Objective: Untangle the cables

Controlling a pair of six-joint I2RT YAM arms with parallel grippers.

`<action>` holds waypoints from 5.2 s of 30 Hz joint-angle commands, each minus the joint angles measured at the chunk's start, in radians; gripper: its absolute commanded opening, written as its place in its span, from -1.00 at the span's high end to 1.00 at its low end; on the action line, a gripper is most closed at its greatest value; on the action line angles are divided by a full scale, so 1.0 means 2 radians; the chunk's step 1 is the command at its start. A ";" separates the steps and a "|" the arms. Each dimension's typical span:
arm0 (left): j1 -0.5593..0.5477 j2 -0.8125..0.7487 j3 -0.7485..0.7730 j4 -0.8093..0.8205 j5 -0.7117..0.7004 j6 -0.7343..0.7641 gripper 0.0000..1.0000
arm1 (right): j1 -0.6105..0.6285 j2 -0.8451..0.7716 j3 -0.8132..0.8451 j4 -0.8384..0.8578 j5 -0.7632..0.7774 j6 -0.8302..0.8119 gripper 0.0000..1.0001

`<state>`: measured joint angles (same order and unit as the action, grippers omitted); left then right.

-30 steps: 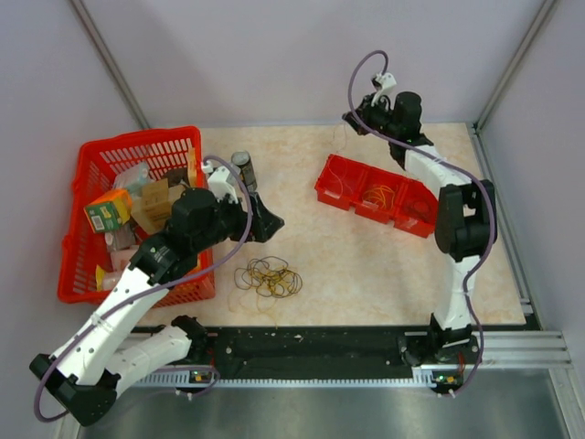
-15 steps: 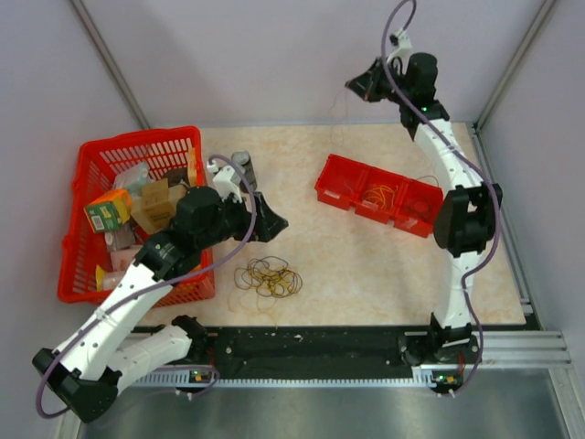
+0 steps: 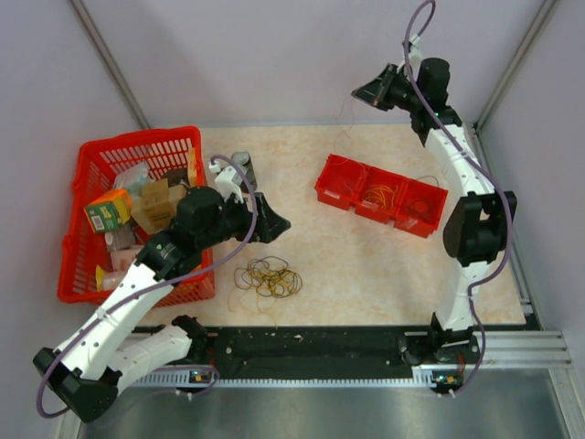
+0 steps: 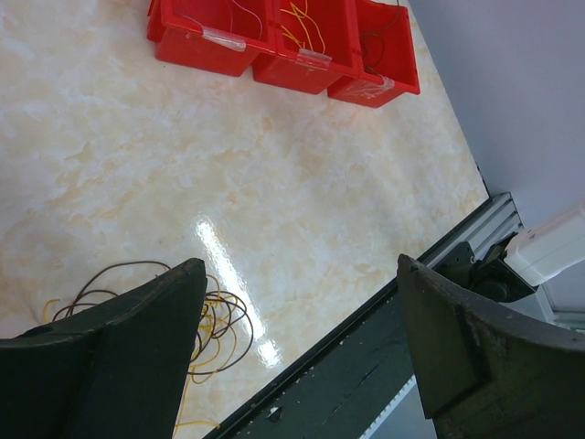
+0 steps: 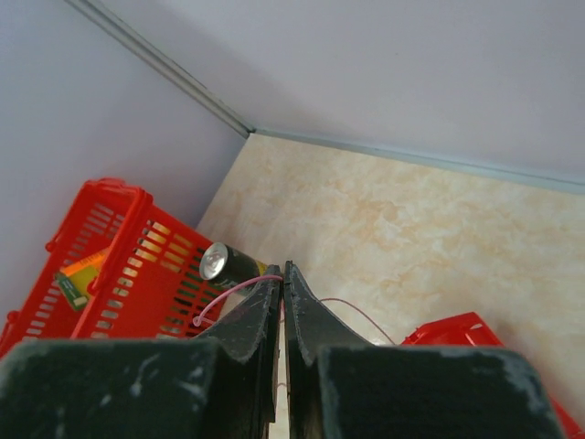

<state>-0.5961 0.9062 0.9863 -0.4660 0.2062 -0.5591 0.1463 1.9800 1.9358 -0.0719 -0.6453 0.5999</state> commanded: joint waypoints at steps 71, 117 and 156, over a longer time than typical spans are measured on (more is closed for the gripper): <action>0.000 -0.028 -0.016 0.014 0.013 0.010 -0.86 | 0.069 -0.066 -0.353 0.403 0.240 -0.110 1.00; -0.086 0.073 -0.057 0.002 -0.034 0.020 -0.72 | 0.136 -0.244 -0.344 -0.117 0.296 -0.168 -0.29; -0.086 0.008 -0.179 0.022 -0.120 -0.065 -0.33 | 0.428 -0.228 -0.679 0.296 0.218 0.148 0.51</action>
<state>-0.7666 0.9634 0.6445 -0.4736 0.0090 -0.6537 0.9863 1.5116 0.5682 0.4332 -0.1955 0.8757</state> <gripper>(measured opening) 0.681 0.246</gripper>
